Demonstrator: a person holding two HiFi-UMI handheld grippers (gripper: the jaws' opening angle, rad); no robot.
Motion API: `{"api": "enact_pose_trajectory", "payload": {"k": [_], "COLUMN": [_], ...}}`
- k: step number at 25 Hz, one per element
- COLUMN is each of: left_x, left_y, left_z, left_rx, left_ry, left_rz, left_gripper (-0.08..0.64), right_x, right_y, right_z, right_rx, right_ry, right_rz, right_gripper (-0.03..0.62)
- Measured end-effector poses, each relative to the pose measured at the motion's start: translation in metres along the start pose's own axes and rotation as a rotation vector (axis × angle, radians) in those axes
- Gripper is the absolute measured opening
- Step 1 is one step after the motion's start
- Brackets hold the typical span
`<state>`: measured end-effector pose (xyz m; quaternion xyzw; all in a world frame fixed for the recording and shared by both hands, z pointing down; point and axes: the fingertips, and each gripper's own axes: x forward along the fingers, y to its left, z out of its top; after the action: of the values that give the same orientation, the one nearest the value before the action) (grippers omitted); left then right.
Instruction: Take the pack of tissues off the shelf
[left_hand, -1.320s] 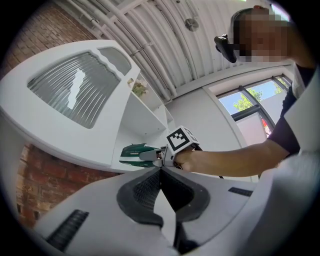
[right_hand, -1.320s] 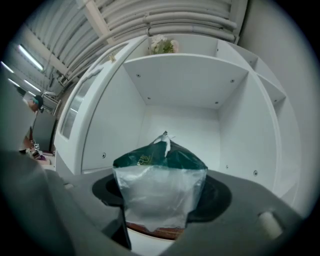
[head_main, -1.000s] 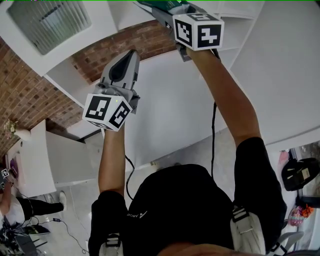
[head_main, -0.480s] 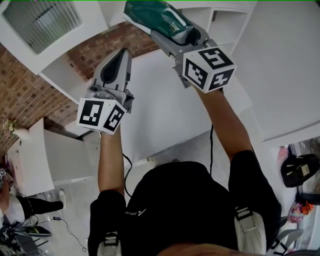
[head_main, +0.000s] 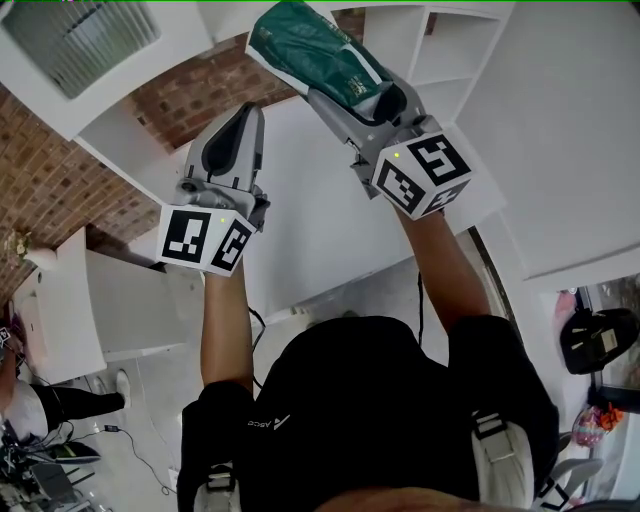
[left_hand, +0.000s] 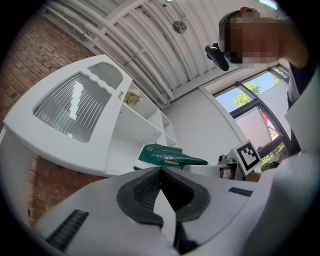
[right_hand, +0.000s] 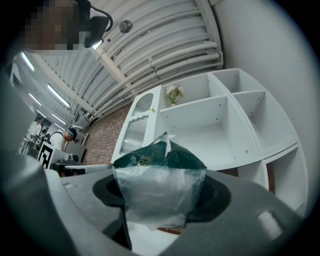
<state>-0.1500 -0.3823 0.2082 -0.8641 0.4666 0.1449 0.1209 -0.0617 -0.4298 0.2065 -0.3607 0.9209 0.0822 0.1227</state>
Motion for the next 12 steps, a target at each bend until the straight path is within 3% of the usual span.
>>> {"api": "enact_pose_trajectory", "payload": {"k": [12], "left_x": [0.000], "left_y": [-0.004], "left_z": [-0.012], "left_rx": [0.001], "left_ry": [0.014], "left_rz": [-0.003], "left_gripper": [-0.002], "right_x": [-0.009], "right_y": [0.004], "right_z": [-0.023], "right_rx": [0.015], "right_ry": [0.006], "right_rz": [0.009], "right_gripper": [0.304]}}
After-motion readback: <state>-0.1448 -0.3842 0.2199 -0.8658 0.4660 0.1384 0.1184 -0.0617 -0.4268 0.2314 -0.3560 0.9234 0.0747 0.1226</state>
